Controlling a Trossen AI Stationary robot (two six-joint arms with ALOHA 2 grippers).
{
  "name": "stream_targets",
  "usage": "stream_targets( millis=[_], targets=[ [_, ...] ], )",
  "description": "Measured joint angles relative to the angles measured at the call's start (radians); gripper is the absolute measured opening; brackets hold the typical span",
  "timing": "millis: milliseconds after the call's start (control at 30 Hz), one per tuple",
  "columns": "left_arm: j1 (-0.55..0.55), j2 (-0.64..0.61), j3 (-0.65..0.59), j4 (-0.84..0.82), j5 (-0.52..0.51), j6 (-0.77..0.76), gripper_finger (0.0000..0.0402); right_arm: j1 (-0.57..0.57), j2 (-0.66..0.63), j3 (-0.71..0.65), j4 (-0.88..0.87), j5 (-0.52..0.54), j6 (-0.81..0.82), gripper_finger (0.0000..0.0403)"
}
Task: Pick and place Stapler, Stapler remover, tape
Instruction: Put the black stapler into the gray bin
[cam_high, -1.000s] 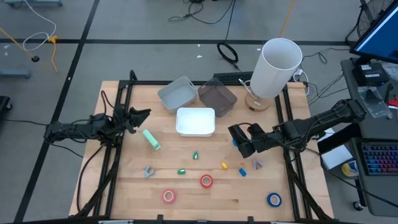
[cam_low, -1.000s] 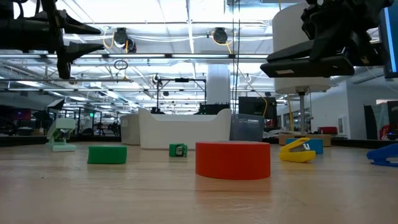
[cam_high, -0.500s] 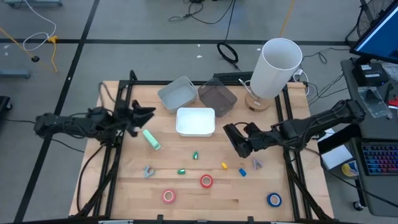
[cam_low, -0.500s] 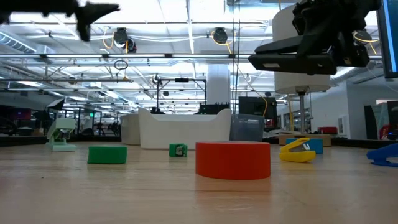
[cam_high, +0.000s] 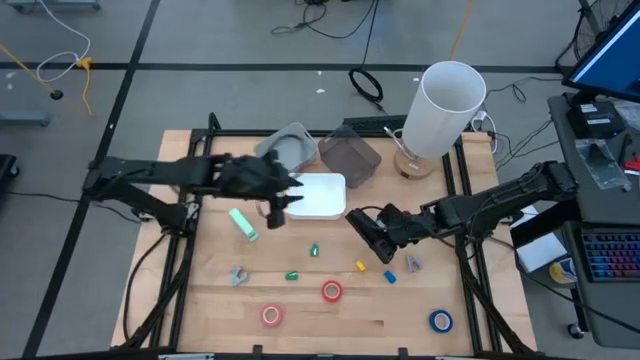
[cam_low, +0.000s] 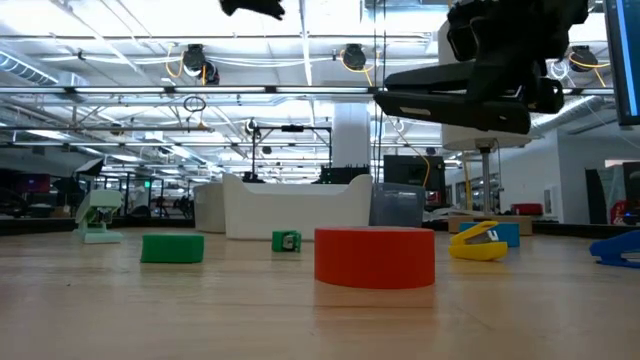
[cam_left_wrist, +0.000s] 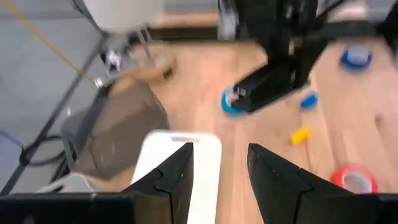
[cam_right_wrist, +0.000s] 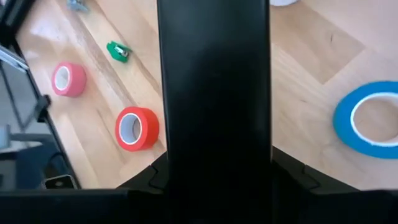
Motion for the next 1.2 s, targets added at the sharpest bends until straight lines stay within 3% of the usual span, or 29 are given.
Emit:
stream_targets(
  millis=[200, 367, 667, 1000, 1200],
  targets=[
    [0.009, 0.212, 0.222, -0.131, 0.090, 0.073, 0.0152, -0.031, 0.081, 0.109, -0.091, 0.006, -0.114, 0.0148],
    [0.007, 0.326, 0.308, -0.195, 0.116, 0.078, 0.0152, -0.059, 0.141, 0.191, -0.134, 0.026, -0.205, 0.0148],
    [-0.005, 0.399, 0.313, -0.178, 0.158, 0.101, 0.0152, -0.110, 0.198, 0.253, -0.135, 0.019, -0.302, 0.0148],
    [0.002, 0.425, 0.315, -0.155, 0.105, 0.204, 0.0152, -0.143, 0.240, 0.258, -0.119, -0.087, -0.313, 0.0148],
    [0.017, 0.463, 0.315, -0.156, 0.130, 0.250, 0.0152, -0.149, 0.239, 0.258, -0.075, -0.111, -0.315, 0.0148]
  ],
)
